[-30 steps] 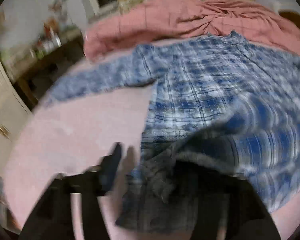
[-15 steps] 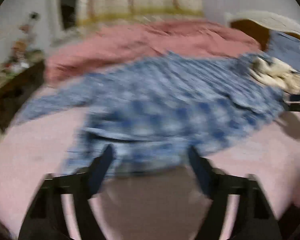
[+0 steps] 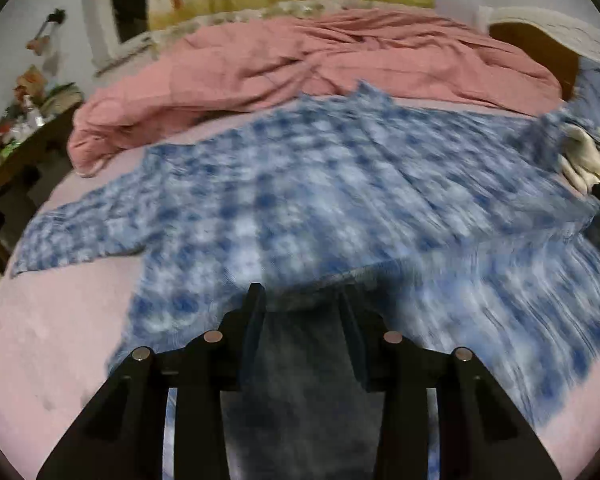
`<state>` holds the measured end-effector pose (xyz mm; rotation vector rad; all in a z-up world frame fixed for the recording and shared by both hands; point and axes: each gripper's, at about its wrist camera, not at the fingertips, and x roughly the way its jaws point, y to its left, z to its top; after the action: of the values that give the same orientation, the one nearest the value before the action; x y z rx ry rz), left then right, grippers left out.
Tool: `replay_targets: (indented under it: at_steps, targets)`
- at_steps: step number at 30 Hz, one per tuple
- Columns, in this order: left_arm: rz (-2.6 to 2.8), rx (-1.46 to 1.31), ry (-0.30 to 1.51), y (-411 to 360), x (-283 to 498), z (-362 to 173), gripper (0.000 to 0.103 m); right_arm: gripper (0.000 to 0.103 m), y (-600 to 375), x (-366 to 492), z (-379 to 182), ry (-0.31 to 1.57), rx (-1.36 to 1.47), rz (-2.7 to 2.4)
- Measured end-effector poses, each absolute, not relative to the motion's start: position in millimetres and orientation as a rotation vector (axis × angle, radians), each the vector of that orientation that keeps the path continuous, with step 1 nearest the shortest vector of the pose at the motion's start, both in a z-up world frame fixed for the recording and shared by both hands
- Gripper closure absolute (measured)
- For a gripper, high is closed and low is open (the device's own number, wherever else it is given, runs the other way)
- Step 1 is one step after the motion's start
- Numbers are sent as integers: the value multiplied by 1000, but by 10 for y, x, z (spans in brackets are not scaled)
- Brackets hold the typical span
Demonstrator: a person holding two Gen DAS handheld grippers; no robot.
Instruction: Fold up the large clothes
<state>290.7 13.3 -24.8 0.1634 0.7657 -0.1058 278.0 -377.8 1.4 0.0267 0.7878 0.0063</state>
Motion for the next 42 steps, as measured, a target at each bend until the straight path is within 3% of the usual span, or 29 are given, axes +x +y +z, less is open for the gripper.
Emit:
replay_targets:
  at_steps: [2,4,6,11,18,22,23,25,26,32,33,34,35,36,39,42]
  targets:
    - [-133,136,742,190,2857,-189,63,66,-3853,2811,62,759,41,-29]
    - [-171,141,689,206,2673,-117,50,66,-3890,2726,99,746,70,14]
    - [-191,174,644,175,2450,-73,45,66,-3894,2557,113,722,81,67]
    - [-199,193,661,119,2226,-191,45,66,-3822,2204,34,739,84,165]
    - [-23,107,839,552,2376,-580,45,67,-3968,2267,-408,916,17,57]
    - [90,111,756,846,2114,-437,41,67,-4165,2118,-270,812,6,-73]
    - [102,93,743,940,2037,-413,37,63,-4236,2044,-250,791,35,-78]
    - [98,55,745,1121,1926,-428,26,41,-4335,1920,-256,789,119,-26]
    - [100,36,759,1209,1894,-460,25,30,-4366,1847,-265,788,164,9]
    - [47,-165,888,1558,1919,-710,25,30,-4341,1680,-451,821,279,93]
    - [40,-171,893,1567,1924,-710,26,32,-4335,1700,-498,831,290,77]
    - [31,-173,889,1569,1927,-704,48,38,-4322,1708,-515,830,288,61]
    - [46,-175,876,1571,1917,-691,66,72,-4287,1722,-518,825,258,36]
    - [77,-186,859,1576,1905,-665,91,93,-4245,1750,-536,823,227,17]
    - [117,-272,782,1637,1712,-506,96,97,-4232,1680,-488,793,217,-12]
    - [134,-136,722,1523,1489,-325,97,103,-4279,1425,-259,716,197,-47]
